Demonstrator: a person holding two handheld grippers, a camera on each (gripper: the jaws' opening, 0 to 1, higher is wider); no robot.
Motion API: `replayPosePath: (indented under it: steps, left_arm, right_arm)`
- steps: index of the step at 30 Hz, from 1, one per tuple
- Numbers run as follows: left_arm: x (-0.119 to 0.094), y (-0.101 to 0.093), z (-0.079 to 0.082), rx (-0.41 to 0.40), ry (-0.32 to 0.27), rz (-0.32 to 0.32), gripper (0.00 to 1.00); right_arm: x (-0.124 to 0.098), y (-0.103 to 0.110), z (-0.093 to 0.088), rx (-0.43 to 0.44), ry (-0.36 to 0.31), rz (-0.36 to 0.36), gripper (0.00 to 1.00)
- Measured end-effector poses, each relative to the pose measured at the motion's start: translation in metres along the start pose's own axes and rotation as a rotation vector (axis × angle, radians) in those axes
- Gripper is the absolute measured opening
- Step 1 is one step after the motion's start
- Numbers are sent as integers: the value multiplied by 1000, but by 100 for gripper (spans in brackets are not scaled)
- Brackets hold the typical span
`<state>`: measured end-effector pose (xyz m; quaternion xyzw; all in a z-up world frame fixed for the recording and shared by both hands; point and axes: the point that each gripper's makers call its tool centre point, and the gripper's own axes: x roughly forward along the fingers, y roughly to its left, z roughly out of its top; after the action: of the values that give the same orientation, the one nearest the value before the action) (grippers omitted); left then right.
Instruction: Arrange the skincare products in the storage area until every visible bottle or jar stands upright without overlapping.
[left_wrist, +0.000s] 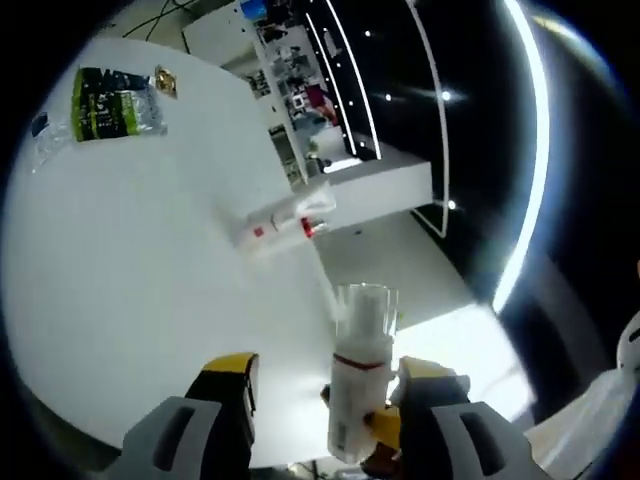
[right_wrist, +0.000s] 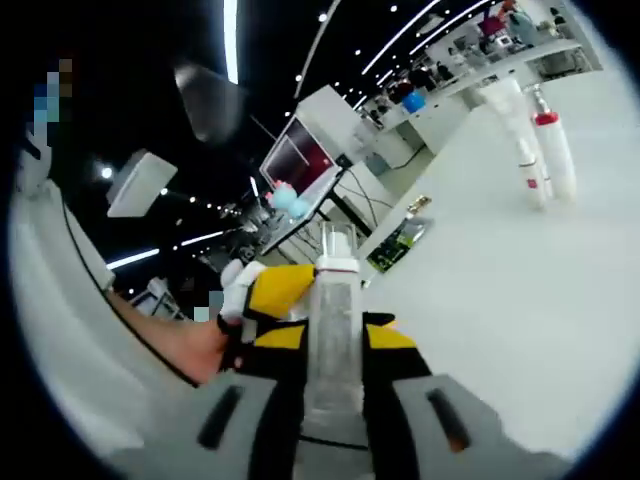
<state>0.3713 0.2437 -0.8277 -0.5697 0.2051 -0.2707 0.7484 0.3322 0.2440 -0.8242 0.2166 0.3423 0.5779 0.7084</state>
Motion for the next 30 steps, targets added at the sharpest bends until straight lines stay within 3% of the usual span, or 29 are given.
replayPosePath:
  steps: [5,6,7,8,13,17,21,23,26,30]
  left_arm:
    - [-1,-25,-4,-33,25,-144,31]
    - [-1,-22,2,5,-9,-127,30]
    - [-3,-25,-2,-9,18,-141,27]
    - [-4,-26,-2,-14,25,-149,27]
    - [-9,-24,0,11,29,-147,26]
    - [-9,-15,2,-11,16,-111,26]
    - [-12,-9,5,28,-2,-65,26]
    - [-14,-3,10,40,-25,-32,26]
    - [-20,17,20,38,-70,78,26]
    - [-23,32,27,47,-87,171,26]
  right_arm:
    - [8,15,-4,49,21,83,21]
    - [9,19,-5,42,24,116,21]
    - [11,17,-5,75,21,107,21]
    - [11,25,-6,112,24,146,21]
    - [17,24,-9,131,38,133,21]
    - [21,22,-13,155,51,109,22]
    - [22,15,-17,121,73,62,23]
    - [22,12,-23,77,108,29,24]
    - [21,6,-29,-17,177,-43,29]
    - [25,-3,-31,-149,249,-156,31]
